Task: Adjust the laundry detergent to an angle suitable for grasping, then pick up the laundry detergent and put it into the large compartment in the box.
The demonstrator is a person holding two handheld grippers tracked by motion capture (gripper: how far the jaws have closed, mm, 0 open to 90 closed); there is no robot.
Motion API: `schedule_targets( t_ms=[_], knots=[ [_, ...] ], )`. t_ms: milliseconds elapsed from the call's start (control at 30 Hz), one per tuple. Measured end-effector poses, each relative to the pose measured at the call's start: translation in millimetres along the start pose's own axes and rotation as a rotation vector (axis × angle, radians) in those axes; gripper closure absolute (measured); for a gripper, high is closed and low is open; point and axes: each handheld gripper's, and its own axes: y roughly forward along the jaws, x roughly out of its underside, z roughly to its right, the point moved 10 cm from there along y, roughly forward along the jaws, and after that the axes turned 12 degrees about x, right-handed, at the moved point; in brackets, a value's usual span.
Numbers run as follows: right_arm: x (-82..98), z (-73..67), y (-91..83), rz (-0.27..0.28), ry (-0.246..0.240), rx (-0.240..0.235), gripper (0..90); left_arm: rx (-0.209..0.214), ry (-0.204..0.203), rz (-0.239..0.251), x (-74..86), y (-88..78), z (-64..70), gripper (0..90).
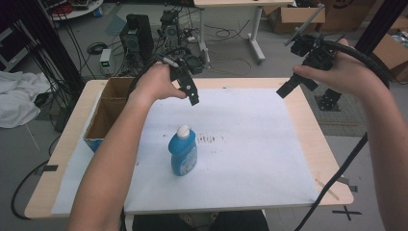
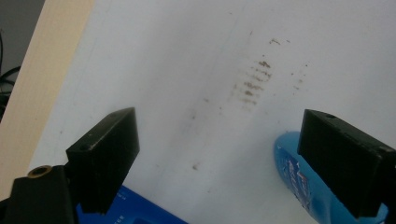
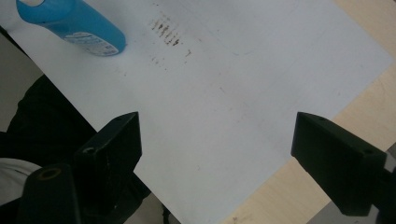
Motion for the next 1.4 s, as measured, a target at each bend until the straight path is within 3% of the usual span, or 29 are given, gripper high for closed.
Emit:
schedule_targets(
  t_ms=[767, 1167, 1267, 1400],
  knots=[
    [-1.0, 1.3, 5.4, 0.004, -0.002, -0.005, 16.1, -0.018, -0.003, 0.0, 3.9, -6.3, 3.6, 14.9],
    [1.3, 5.0, 6.9, 0.012, 0.006, -0.006, 16.0, -0.039, -0.014, 0.014, 8.0, -18.6, 6.4, 15.3],
    [1.5, 4.2, 7.4, 0.014, 0.008, -0.007, 16.0, -0.062, -0.01, 0.023, 11.5, -24.7, 9.2, 15.2],
    [2.2, 2.4, 7.7, 0.016, 0.005, -0.007, 16.0, -0.061, -0.013, 0.029, 14.1, -29.1, 14.6, 15.2]
  ],
)
